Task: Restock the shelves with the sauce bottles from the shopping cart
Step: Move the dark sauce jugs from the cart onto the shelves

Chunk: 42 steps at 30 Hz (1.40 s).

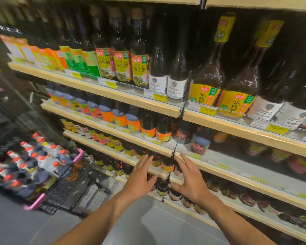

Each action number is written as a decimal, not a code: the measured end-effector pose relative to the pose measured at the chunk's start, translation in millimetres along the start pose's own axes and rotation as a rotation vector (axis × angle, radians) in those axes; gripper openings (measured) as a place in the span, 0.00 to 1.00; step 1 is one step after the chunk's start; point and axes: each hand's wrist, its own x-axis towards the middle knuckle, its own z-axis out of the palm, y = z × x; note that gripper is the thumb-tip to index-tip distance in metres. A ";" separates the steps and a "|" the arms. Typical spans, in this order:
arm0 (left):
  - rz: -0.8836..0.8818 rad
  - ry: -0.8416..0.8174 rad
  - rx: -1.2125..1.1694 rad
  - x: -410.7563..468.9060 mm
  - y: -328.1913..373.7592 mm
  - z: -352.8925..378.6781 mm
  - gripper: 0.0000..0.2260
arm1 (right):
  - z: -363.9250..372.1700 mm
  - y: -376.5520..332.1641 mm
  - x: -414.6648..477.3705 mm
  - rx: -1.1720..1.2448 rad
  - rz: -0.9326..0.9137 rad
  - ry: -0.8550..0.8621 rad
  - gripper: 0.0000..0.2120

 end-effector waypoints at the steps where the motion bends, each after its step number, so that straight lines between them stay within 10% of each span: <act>1: -0.002 0.011 0.016 -5.6 -13.6 -6.3 0.34 | 6.8 -11.5 5.0 0.002 -0.013 -0.021 0.52; 23: -0.380 0.197 0.141 -160.2 -300.3 -225.6 0.37 | 201.2 -350.8 125.2 0.046 -0.272 -0.348 0.47; 42: -0.525 0.151 0.191 -82.1 -429.4 -315.8 0.37 | 290.2 -440.9 288.1 0.127 -0.321 -0.561 0.48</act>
